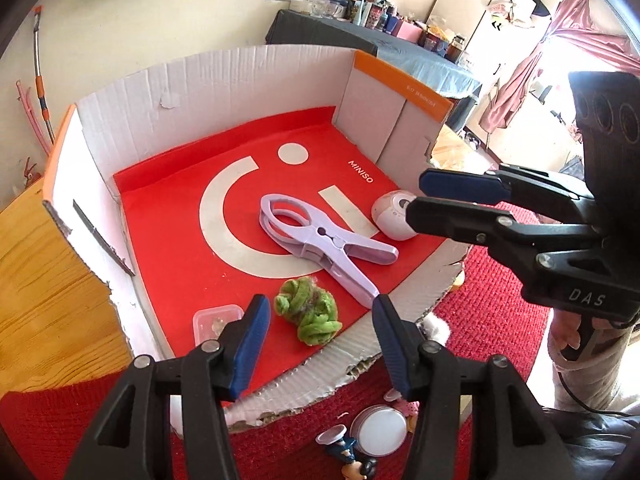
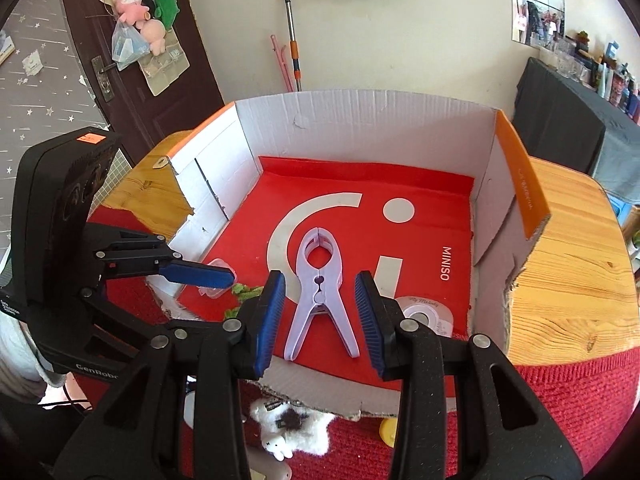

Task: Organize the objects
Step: 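Withdraw both tools from the box toward the remaining items, then grasp the blue-and-black figurine with the left tool while the right tool grasps the grey square device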

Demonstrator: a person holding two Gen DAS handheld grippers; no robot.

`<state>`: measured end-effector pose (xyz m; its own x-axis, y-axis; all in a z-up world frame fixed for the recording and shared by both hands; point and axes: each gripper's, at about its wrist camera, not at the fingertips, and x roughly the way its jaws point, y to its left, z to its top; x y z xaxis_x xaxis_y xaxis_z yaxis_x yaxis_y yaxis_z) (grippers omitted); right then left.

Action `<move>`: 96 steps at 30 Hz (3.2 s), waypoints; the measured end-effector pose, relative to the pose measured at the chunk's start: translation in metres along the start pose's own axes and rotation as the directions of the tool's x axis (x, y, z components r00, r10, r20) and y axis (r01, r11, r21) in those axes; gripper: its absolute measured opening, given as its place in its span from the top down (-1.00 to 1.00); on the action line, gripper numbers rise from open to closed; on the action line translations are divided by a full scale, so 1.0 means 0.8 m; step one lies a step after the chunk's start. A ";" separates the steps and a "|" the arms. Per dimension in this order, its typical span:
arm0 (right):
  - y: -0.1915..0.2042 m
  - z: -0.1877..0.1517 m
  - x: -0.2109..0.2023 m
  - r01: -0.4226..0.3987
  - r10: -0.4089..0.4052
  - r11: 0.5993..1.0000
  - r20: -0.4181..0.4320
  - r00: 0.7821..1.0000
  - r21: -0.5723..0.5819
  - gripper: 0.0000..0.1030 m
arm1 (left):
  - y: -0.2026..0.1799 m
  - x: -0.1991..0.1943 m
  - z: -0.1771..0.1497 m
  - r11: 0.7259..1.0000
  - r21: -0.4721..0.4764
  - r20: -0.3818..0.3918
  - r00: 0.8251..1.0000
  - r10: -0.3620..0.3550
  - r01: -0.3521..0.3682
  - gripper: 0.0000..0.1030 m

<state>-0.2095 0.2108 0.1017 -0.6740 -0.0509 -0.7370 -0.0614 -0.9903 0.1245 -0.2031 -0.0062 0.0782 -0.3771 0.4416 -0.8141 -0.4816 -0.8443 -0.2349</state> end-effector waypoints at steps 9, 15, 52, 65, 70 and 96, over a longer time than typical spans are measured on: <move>-0.007 -0.025 -0.048 0.034 -0.034 0.999 0.073 0.997 -0.001 0.04 | -0.013 -0.042 -0.017 0.997 -0.044 0.153 0.986 0.064 -0.058 -0.29; -0.008 -0.045 -0.072 0.034 -0.035 0.999 0.117 0.993 0.007 -0.26 | -0.026 -0.059 -0.039 0.994 -0.082 0.234 0.969 0.085 -0.067 -0.50; 0.022 -0.193 -0.053 0.064 -0.085 0.987 0.137 0.987 0.146 -0.71 | -0.044 -0.025 -0.168 0.906 -0.262 0.263 0.879 0.398 -0.332 -0.96; 0.057 -0.197 -0.022 0.162 -0.165 0.986 0.089 0.982 0.049 -0.71 | -0.039 -0.006 -0.167 0.898 -0.233 0.180 0.891 0.418 -0.374 -0.96; 0.029 -0.199 -0.031 0.216 -0.226 0.971 0.091 0.970 0.105 -0.71 | -0.027 -0.008 -0.169 0.899 -0.233 0.165 0.896 0.413 -0.371 -0.97; 0.021 -0.183 -0.018 0.215 -0.219 0.974 0.069 0.973 0.068 -0.71 | -0.029 0.006 -0.151 0.940 -0.085 0.167 0.926 0.340 -0.330 -0.29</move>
<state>-0.0932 0.1756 0.0168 -0.6932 0.1767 -0.6988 -0.2546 -0.9670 0.0081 -0.0982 -0.0208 0.0156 -0.6450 0.1727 -0.7444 -0.2610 -0.9653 0.0023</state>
